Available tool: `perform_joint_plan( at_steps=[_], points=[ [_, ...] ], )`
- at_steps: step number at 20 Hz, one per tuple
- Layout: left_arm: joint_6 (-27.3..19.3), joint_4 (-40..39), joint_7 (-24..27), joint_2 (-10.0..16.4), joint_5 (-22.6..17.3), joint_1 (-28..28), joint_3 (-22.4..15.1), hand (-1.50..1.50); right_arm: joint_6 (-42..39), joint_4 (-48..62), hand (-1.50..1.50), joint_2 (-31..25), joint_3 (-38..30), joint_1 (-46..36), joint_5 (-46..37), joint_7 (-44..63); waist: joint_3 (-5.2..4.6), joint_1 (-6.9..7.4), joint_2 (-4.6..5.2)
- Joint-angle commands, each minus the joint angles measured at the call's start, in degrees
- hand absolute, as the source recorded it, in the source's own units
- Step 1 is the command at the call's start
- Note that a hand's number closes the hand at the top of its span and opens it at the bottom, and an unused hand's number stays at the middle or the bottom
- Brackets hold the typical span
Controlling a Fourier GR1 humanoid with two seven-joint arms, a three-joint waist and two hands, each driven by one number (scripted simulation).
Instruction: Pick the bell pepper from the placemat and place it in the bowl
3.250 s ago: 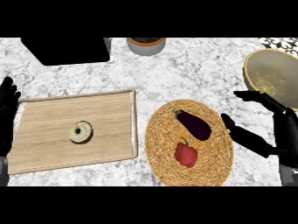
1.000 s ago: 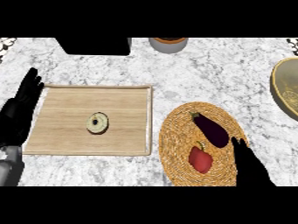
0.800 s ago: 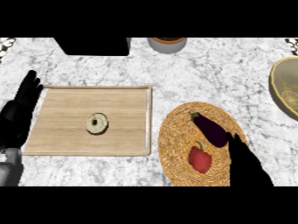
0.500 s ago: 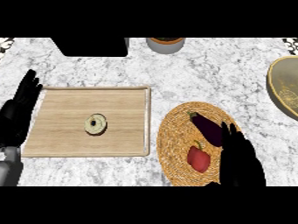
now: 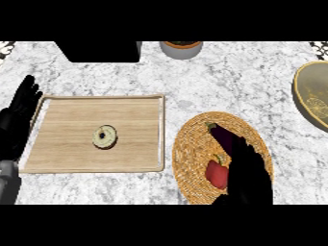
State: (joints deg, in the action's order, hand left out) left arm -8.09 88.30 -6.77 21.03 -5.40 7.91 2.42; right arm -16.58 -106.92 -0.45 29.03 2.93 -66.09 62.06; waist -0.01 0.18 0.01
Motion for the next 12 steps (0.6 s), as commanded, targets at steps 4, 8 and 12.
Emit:
perform_joint_plan(
  at_steps=[4,8,12],
  points=[
    [0.63,-1.61,0.12,-1.97,1.47,1.2,0.07,0.0,6.24,6.09,-1.5,0.43,2.27,-1.4,1.17,7.86,0.01,-0.17,0.0],
    [2.31,1.26,0.26,-1.23,1.27,-1.16,1.57,0.0,7.52,7.79,-1.5,0.43,-0.23,-0.89,0.49,4.9,0.01,-0.08,-0.06],
    [3.27,0.46,-1.95,-0.27,0.74,0.22,3.59,0.0,10.99,9.86,-1.5,0.43,0.43,1.41,-1.65,3.5,0.01,-0.21,-0.07]
  ],
)
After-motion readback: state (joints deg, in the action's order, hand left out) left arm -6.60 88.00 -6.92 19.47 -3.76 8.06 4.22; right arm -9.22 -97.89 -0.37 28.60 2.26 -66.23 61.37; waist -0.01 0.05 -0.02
